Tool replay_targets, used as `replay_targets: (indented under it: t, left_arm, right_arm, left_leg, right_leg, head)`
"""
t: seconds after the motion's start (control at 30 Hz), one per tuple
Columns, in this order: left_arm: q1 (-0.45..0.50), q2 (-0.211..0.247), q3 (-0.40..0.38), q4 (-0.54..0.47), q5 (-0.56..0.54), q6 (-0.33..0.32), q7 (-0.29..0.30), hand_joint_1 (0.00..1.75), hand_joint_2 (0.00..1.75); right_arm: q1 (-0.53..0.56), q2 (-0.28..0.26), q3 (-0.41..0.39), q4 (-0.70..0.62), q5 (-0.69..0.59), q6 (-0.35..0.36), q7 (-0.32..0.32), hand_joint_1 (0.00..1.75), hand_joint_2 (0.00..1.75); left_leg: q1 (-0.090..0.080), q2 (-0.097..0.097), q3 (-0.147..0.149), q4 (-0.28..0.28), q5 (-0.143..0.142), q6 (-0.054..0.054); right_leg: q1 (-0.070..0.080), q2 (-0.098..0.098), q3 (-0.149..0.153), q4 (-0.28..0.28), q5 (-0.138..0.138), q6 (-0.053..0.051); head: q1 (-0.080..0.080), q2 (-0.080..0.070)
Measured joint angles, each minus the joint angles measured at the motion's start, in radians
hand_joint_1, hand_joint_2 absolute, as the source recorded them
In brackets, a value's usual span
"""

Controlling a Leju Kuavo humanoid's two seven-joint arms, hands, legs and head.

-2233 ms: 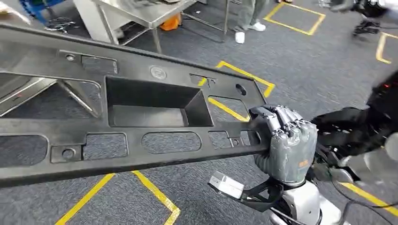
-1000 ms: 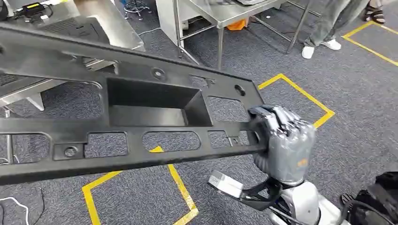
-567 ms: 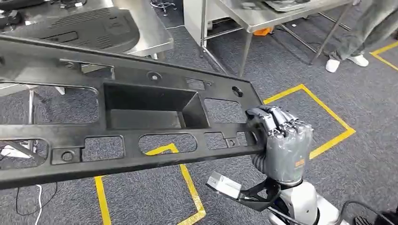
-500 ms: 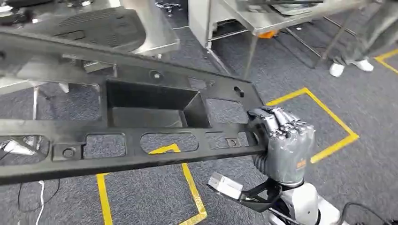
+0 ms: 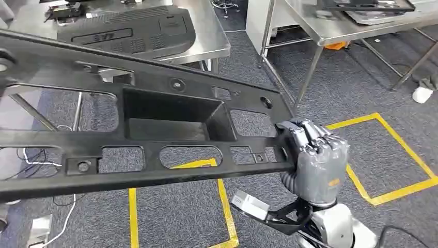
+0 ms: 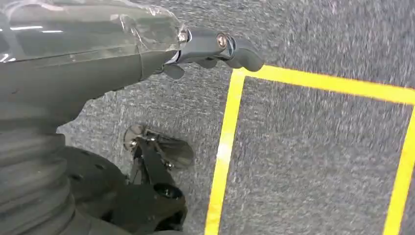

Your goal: Take the parts from the cabinet and place them on the table.

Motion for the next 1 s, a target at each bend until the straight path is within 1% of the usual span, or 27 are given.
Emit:
replay_targets:
  t: [0.03,0.07,0.1,0.13,0.17,0.2,0.23,0.27,0.3,0.37,0.43,0.47,0.5,0.53,0.57,0.6,0.63,0.67,0.7,0.73,0.77,0.8,0.83,0.87,0.93,0.97,1.0]
  left_arm:
    - [0.000,0.000,0.000,0.000,0.000,0.000,0.000,0.00,1.75]
    - [0.002,0.000,0.000,0.000,0.000,0.000,0.000,0.00,1.75]
    - [0.004,0.000,0.000,0.000,0.000,0.000,0.000,0.00,1.75]
    - [0.005,0.000,0.000,0.000,0.000,0.000,0.000,0.00,1.75]
    - [0.006,0.000,0.000,0.000,0.000,-0.001,0.000,0.00,1.75]
    - [0.006,0.002,0.000,0.000,0.000,-0.001,0.000,0.00,1.75]
    - [0.006,0.002,0.000,0.000,0.000,-0.001,0.000,0.00,1.75]
    - [0.005,0.002,0.000,0.000,0.000,-0.001,0.000,0.00,1.75]
    - [0.005,0.002,0.000,0.000,0.000,-0.001,0.000,0.00,1.75]
    - [0.008,0.002,0.000,0.000,0.002,-0.001,0.000,0.00,1.75]
    - [0.010,0.003,0.000,0.000,0.002,-0.001,0.000,0.00,1.75]
    - [0.011,0.003,0.000,0.000,0.002,-0.001,0.000,0.00,1.75]
    - [0.010,0.003,0.000,0.000,0.001,-0.001,-0.001,0.00,1.75]
    - [0.009,0.003,0.000,0.000,0.000,-0.001,-0.001,0.00,1.75]
    - [0.008,0.003,0.000,0.000,-0.001,-0.002,-0.001,0.00,1.75]
    - [0.008,0.003,0.000,0.000,-0.002,-0.005,-0.002,0.00,1.75]
    - [0.008,0.003,0.000,0.000,-0.002,-0.006,-0.002,0.00,1.75]
    - [0.009,0.003,0.000,0.000,-0.002,-0.008,-0.002,0.00,1.75]
    - [0.009,0.003,0.000,0.000,-0.003,-0.010,-0.002,0.00,1.75]
    - [0.008,0.003,0.000,0.000,-0.003,-0.012,-0.002,0.00,1.75]
    - [0.008,0.003,0.000,0.000,-0.004,-0.013,-0.003,0.00,1.75]
    - [0.008,0.003,0.000,0.000,-0.004,-0.014,-0.003,0.00,1.75]
    - [0.006,0.003,0.000,0.000,-0.005,-0.015,-0.004,0.00,1.75]
    - [0.007,0.003,0.000,0.000,-0.004,-0.014,-0.004,0.00,1.75]
    - [0.009,0.003,0.000,0.000,-0.004,-0.015,-0.004,0.00,1.75]
    - [0.008,0.006,0.000,0.000,-0.004,-0.015,-0.004,0.00,1.75]
    - [0.008,0.006,0.000,0.000,-0.004,-0.015,-0.005,0.00,1.75]
  right_arm:
    - [0.001,0.000,0.000,0.000,0.000,0.000,0.000,1.75,1.75]
    - [0.001,0.001,0.000,0.001,0.000,0.000,0.000,1.75,1.75]
    - [0.001,0.002,0.000,0.002,0.000,-0.001,0.000,1.75,1.75]
    - [0.001,0.004,0.001,0.003,0.000,-0.001,-0.001,1.75,1.75]
    - [0.001,0.005,0.001,0.003,0.000,-0.001,-0.001,1.75,1.75]
    - [0.001,0.005,0.001,0.004,0.000,-0.001,-0.001,1.75,1.75]
    - [0.001,0.005,0.001,0.004,0.000,-0.002,-0.001,1.75,1.75]
    - [0.001,0.005,0.001,0.004,0.000,-0.002,-0.001,1.75,1.75]
    - [-0.001,0.005,0.001,0.004,0.000,-0.002,-0.001,1.75,1.75]
    - [-0.003,0.005,0.001,0.005,0.000,-0.002,-0.002,1.75,1.75]
    - [-0.003,0.005,0.001,0.005,0.000,-0.002,-0.003,1.75,1.75]
    - [-0.005,0.005,0.001,0.005,0.000,-0.003,-0.003,1.75,1.75]
    - [-0.006,0.005,0.001,0.005,0.000,-0.003,-0.003,1.75,1.75]
    - [-0.007,0.005,0.001,0.006,0.000,-0.004,-0.003,1.75,1.75]
    - [-0.006,0.005,0.001,0.006,0.000,-0.004,-0.003,1.75,1.75]
    - [-0.004,0.006,0.001,0.006,0.000,-0.004,-0.003,1.75,1.75]
    - [-0.003,0.006,0.001,0.008,0.000,-0.004,-0.003,1.75,1.75]
    - [-0.002,0.006,0.001,0.010,0.000,-0.004,-0.003,1.75,1.75]
    - [-0.001,0.006,0.001,0.012,0.000,-0.004,-0.003,1.75,1.75]
    - [-0.001,0.006,0.001,0.013,0.000,-0.004,-0.003,1.75,1.75]
    - [-0.002,0.006,0.001,0.013,0.000,-0.004,-0.003,1.75,1.75]
    - [-0.002,0.006,0.001,0.013,0.000,-0.005,-0.003,1.75,1.75]
    - [0.000,0.007,0.001,0.014,0.000,-0.005,-0.003,1.75,1.75]
    - [0.000,0.006,0.001,0.014,0.000,-0.006,-0.003,1.75,1.75]
    - [-0.003,0.007,0.001,0.014,0.000,-0.006,-0.003,1.75,1.75]
    - [-0.003,0.007,0.001,0.014,0.000,-0.006,-0.003,1.75,1.75]
    - [-0.003,0.008,0.001,0.014,0.000,-0.006,-0.003,1.75,1.75]
  left_leg:
    - [0.003,0.009,-0.038,0.077,-0.036,-0.004]
    - [0.005,0.012,-0.073,0.146,-0.060,-0.008]
    - [0.008,0.014,-0.094,0.184,-0.063,-0.010]
    - [0.010,0.016,-0.088,0.168,-0.041,-0.011]
    - [0.011,0.020,-0.058,0.106,0.000,-0.011]
    - [0.011,0.029,-0.013,0.019,0.046,-0.010]
    - [0.010,0.049,0.033,-0.073,0.087,-0.007]
    - [0.002,0.083,0.050,-0.113,0.077,0.001]
    - [-0.002,0.074,0.048,-0.120,0.081,0.008]
    - [-0.003,0.062,0.044,-0.117,0.080,0.018]
    - [-0.006,0.046,0.043,-0.121,0.080,0.031]
    - [0.007,0.039,0.053,-0.133,0.086,0.040]
    - [0.007,0.032,0.056,-0.136,0.087,0.046]
    - [0.006,0.028,0.056,-0.137,0.087,0.052]
    - [0.006,0.018,0.056,-0.137,0.086,0.054]
    - [0.003,0.010,0.056,-0.136,0.085,0.056]
    - [0.001,-0.001,0.056,-0.135,0.084,0.057]
    - [0.000,-0.012,0.058,-0.134,0.084,0.057]
    - [-0.001,-0.025,0.061,-0.133,0.082,0.057]
    - [-0.001,-0.038,0.063,-0.131,0.081,0.056]
    - [-0.001,-0.050,0.066,-0.129,0.078,0.054]
    - [0.002,-0.058,0.064,-0.129,0.076,0.052]
    - [-0.003,-0.068,0.058,-0.120,0.074,0.046]
    - [0.003,-0.076,0.053,-0.124,0.078,0.039]
    - [0.008,-0.097,0.051,-0.131,0.082,0.025]
    - [0.001,-0.104,0.054,-0.125,0.078,0.020]
    - [-0.004,-0.059,0.050,-0.105,0.064,0.014]
  right_leg:
    - [0.001,-0.013,0.001,0.001,-0.002,-0.002]
    - [0.001,-0.026,0.002,0.001,-0.004,-0.003]
    - [0.001,-0.038,0.003,0.001,-0.006,-0.002]
    - [0.001,-0.050,0.006,0.001,-0.009,-0.001]
    - [0.000,-0.061,0.010,0.001,-0.012,0.002]
    - [0.000,-0.072,0.017,0.001,-0.016,0.005]
    - [-0.001,-0.081,0.025,0.001,-0.022,0.008]
    - [0.005,-0.089,0.029,0.001,-0.026,0.015]
    - [0.009,-0.092,0.030,0.005,-0.030,0.020]
    - [0.011,-0.099,0.033,0.001,-0.030,0.025]
    - [0.009,-0.114,0.042,-0.009,-0.031,0.036]
    - [0.004,-0.094,0.046,-0.004,-0.042,0.043]
    - [0.003,-0.046,0.036,0.026,-0.063,0.043]
    - [0.003,-0.024,0.004,0.091,-0.101,0.042]
    - [0.004,-0.015,-0.037,0.171,-0.138,0.042]
    - [0.005,-0.012,-0.079,0.249,-0.165,0.044]
    - [0.005,-0.010,-0.112,0.303,-0.173,0.044]
    - [0.005,-0.010,-0.120,0.303,-0.151,0.042]
    - [0.005,-0.009,-0.105,0.256,-0.108,0.038]
    - [0.005,-0.003,-0.072,0.170,-0.054,0.033]
    - [0.005,0.015,-0.034,0.079,-0.003,0.028]
    - [0.004,0.061,-0.013,0.026,0.002,0.024]
    - [0.002,0.074,-0.008,0.005,-0.001,0.027]
    - [0.006,0.063,-0.010,0.009,-0.002,0.027]
    - [0.010,0.048,-0.007,0.007,-0.002,0.020]
    - [-0.005,0.031,-0.001,-0.008,0.003,0.015]
    - [-0.004,0.019,0.005,-0.011,0.004,0.012]
  head:
    - [-0.001,0.000]
    - [-0.002,0.000]
    - [-0.002,0.000]
    - [-0.002,0.000]
    - [-0.003,0.000]
    - [-0.003,0.000]
    - [-0.003,0.000]
    - [-0.005,0.000]
    - [-0.006,0.000]
    - [-0.003,0.000]
    - [-0.004,0.000]
    - [-0.003,0.000]
    - [0.001,0.000]
    - [0.005,0.000]
    - [0.010,0.000]
    - [0.015,0.000]
    - [0.016,0.000]
    - [0.015,0.000]
    - [0.016,0.000]
    - [0.017,0.000]
    - [0.018,0.000]
    - [0.020,0.000]
    - [0.015,0.000]
    - [0.017,0.000]
    - [0.016,0.000]
    - [0.016,0.000]
    - [0.015,0.000]
